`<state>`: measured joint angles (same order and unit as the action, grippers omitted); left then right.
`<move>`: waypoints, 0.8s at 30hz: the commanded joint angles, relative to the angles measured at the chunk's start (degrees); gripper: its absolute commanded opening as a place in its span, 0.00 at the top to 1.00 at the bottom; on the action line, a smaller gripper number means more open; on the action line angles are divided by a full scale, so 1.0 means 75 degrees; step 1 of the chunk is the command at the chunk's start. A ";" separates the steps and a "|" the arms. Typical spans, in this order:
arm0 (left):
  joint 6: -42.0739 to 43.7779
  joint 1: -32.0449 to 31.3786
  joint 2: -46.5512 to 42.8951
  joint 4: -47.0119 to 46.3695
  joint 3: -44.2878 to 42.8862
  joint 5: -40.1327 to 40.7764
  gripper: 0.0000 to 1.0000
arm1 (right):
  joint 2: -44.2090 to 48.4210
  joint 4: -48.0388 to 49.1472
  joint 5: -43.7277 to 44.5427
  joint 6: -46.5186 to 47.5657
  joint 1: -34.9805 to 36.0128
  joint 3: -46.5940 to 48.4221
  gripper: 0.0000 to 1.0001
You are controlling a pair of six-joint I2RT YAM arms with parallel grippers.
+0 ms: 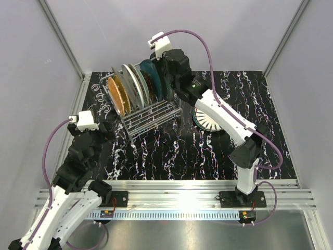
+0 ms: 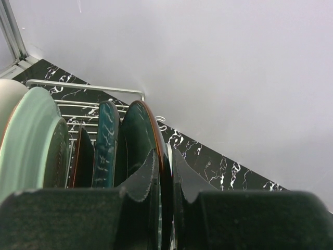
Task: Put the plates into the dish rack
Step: Insert the plate into the dish rack
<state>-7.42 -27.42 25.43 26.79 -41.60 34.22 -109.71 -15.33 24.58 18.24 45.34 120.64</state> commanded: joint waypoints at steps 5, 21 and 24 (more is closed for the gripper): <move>0.0005 0.0000 -0.0051 -0.0407 0.0016 -0.0133 0.01 | -0.0442 0.0568 0.0121 -0.0674 0.0095 0.0180 0.88; 0.0017 0.0000 0.0008 -0.0419 0.0028 -0.0156 0.01 | -0.0559 0.0533 -0.0031 -0.0862 0.0107 0.0134 0.68; 0.0017 -0.0012 0.0019 -0.0431 0.0039 -0.0144 0.01 | -0.0524 0.0556 -0.0019 -0.0920 0.0107 0.0063 0.68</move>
<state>-7.40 -27.42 25.45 26.44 -41.60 34.17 -114.30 -12.29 24.10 12.80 45.63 120.70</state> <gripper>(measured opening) 0.985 0.317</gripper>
